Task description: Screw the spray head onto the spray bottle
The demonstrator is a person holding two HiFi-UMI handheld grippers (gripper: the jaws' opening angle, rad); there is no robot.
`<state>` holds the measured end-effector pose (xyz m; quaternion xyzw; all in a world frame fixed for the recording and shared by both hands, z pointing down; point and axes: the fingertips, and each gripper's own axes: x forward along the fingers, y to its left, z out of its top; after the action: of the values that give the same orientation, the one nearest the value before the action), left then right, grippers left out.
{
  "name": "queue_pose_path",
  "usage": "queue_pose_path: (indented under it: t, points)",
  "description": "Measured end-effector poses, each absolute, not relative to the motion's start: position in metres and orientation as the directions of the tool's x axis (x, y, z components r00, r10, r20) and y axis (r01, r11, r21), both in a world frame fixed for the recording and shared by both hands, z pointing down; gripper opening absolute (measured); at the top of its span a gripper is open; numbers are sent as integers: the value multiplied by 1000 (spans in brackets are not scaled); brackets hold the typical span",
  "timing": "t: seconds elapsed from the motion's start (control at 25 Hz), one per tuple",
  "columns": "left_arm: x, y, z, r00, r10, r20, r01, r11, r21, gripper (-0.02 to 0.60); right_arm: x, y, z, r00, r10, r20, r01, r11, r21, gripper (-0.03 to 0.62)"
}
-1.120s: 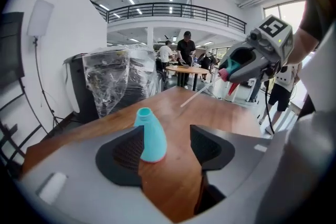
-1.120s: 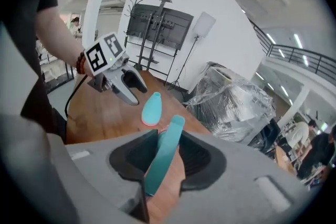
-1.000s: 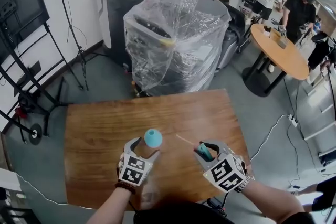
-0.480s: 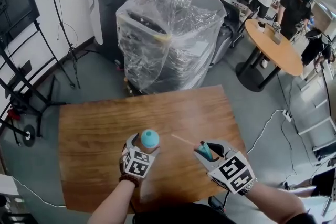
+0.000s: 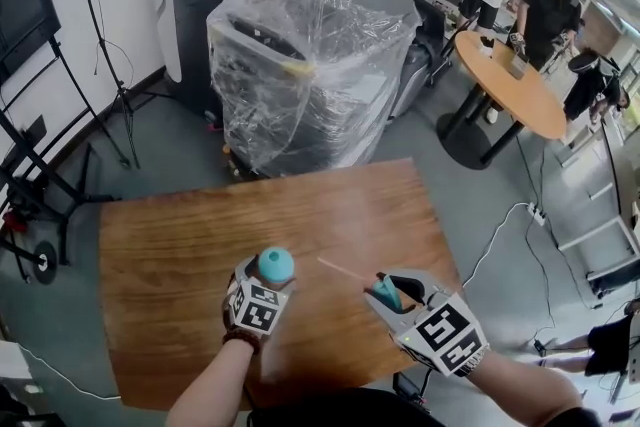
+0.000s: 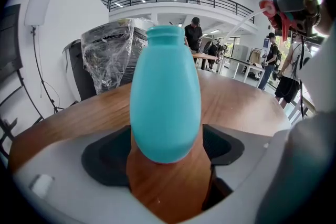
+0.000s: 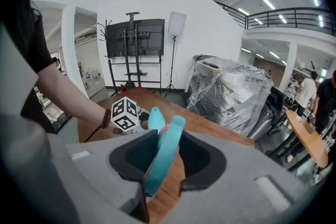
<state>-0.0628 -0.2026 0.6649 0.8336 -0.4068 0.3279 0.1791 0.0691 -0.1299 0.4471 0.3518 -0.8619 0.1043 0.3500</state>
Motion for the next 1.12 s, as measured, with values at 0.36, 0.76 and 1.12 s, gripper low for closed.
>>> queue_pose_path:
  t: [0.36,0.76,1.12]
  points:
    - [-65,-197,657,389,-581,715,-753,-648,-117,403,67,-126,439,-530,-522,668,-656,752,66,117]
    - [-75,-179,627,234,-613,755,-532,-730,-429,390,61,-116,422,-621,-470,628,-564,824,58,117]
    - [-73,-158,601,190,-642,743,-380,-746,-547,388,54,-95,434,-652,-393,649,-435,894,104,117]
